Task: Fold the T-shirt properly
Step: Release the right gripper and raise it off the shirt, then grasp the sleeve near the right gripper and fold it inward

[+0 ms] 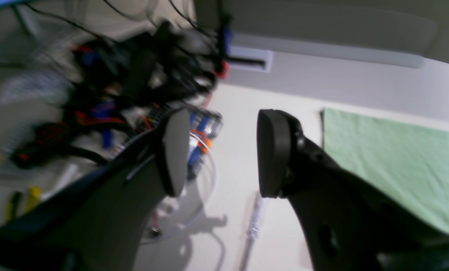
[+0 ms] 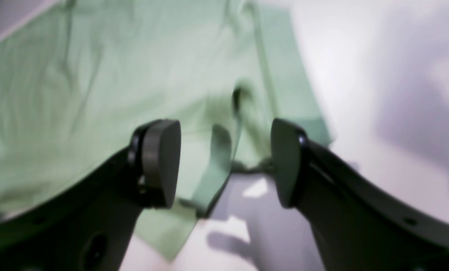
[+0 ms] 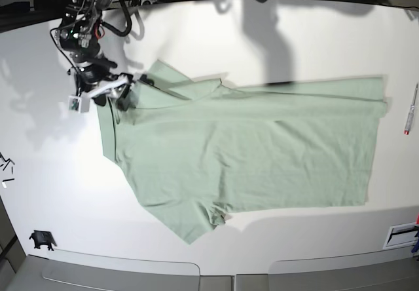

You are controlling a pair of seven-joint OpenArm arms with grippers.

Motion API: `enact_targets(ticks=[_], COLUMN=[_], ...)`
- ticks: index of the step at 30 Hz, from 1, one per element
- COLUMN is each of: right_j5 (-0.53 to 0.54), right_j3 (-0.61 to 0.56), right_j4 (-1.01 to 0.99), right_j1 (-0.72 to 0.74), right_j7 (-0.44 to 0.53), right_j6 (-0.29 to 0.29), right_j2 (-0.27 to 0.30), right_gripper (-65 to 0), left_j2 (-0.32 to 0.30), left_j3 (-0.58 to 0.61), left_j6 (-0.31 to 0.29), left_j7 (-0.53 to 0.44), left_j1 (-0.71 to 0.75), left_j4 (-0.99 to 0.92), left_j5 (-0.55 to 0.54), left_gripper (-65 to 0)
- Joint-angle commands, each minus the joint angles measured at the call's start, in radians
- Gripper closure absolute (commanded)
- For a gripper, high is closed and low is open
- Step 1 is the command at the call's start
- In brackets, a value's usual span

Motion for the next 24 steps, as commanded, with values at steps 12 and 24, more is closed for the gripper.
enact_targets(ticks=[12, 24], right_j5=[0.145, 0.317], right_j3=[0.004, 0.003], right_j4=[-0.029, -0.225], right_j1=[-0.216, -0.129], right_j7=[0.125, 0.114], right_j6=[0.007, 0.008], right_j2=[-0.069, -0.101], right_gripper=[-35.5, -35.5], left_j2=[0.011, 0.036], left_j3=[-0.006, -0.006], left_j6=[-0.003, -0.004], left_j7=[-0.018, -0.019], left_j1=[0.046, 0.046], left_j4=[0.014, 0.014], left_j5=[-0.033, -0.033], left_gripper=[-27.1, -27.1])
